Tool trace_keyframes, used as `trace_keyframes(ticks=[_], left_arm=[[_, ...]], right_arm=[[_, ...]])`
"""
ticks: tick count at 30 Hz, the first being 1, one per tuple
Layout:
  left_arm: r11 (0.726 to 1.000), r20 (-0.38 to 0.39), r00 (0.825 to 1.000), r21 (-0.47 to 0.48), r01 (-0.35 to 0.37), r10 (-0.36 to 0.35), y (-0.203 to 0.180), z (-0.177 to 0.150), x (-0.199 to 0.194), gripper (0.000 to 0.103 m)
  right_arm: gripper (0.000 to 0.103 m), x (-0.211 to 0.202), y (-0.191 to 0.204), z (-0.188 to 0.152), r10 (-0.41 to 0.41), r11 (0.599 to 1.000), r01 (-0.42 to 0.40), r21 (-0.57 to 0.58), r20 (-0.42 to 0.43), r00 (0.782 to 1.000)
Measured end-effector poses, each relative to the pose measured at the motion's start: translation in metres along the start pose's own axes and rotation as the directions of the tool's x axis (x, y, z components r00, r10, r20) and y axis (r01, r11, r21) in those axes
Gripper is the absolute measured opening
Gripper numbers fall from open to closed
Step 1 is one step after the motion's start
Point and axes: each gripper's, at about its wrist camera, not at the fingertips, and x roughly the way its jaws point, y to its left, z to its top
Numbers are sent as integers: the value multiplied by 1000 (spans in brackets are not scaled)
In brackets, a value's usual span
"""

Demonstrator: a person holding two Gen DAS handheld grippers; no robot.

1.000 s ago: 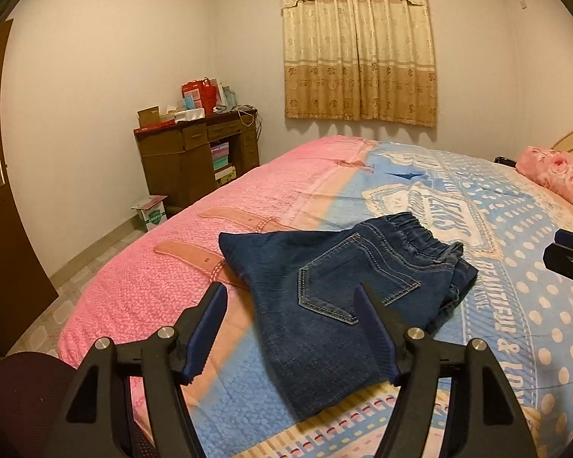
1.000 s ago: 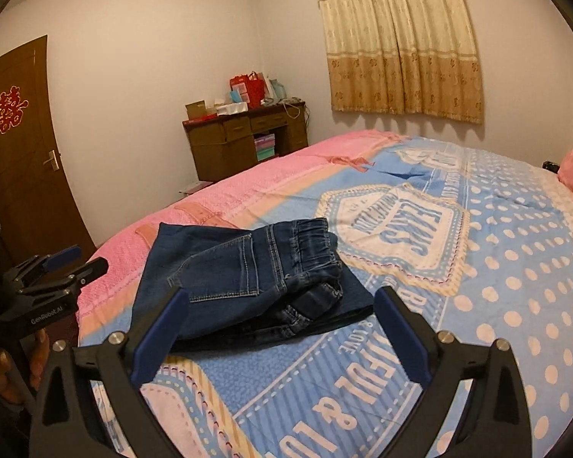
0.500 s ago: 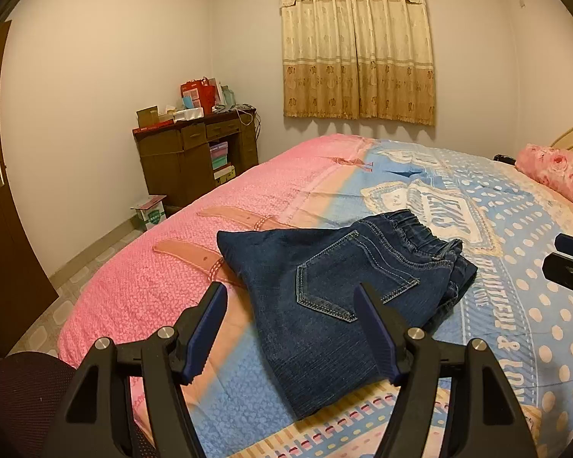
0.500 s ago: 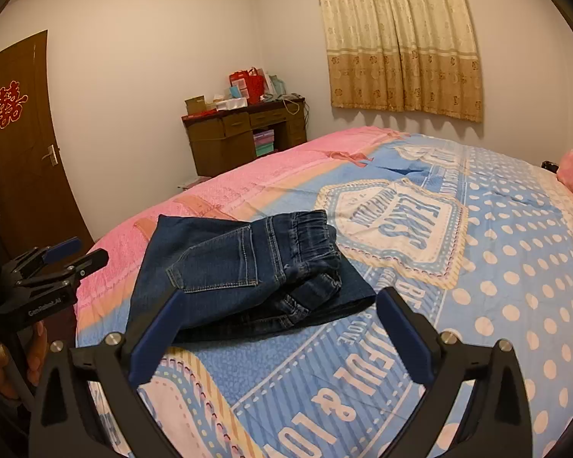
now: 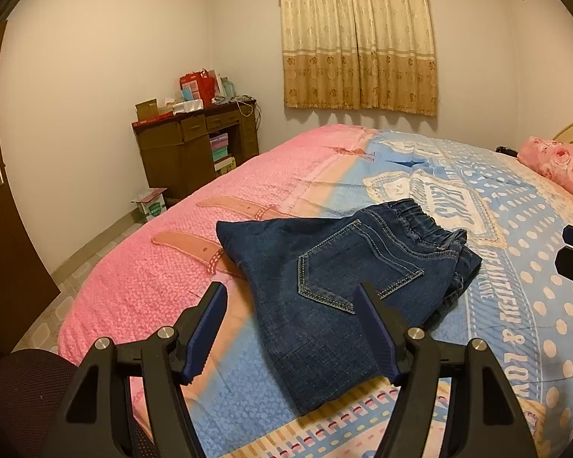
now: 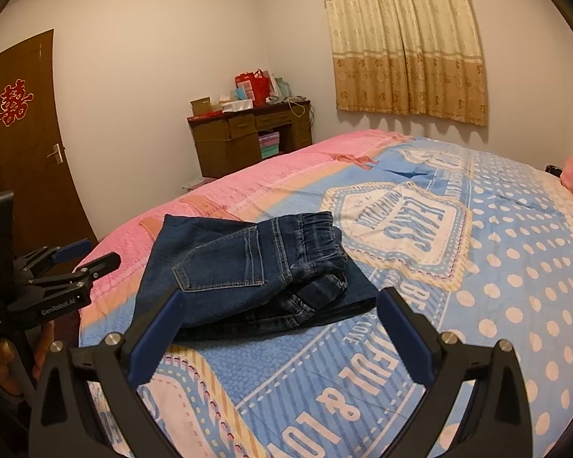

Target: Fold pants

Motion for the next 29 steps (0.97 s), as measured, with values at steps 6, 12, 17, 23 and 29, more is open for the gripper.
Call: trace_keyframes(ticks=[6,12,17,23,29], left_arm=[[1000,3,1000,6,-5,5,-1,0,-1,70],[1000,2,1000,7,0,0,-2,2,-2,70],[1000,2,1000,13,-3,3,-3,2,-2,71],[1000,23,1000,27,-2,1,-5,1,-5,80],[999,45,999,35,-5,3,-7,3,-9,80]], right_arm=[[102,-3,0,2,0,1000,0,-3,12,1000],[102,-5,1,2,0,1000,0,-5,15,1000],[102,-5,1,3,3,1000,-3,-11,15,1000],[102,-6,3,2,6,1000,-6,-11,11,1000],[102,-6,3,2,2,1000,-2,-11,13,1000]])
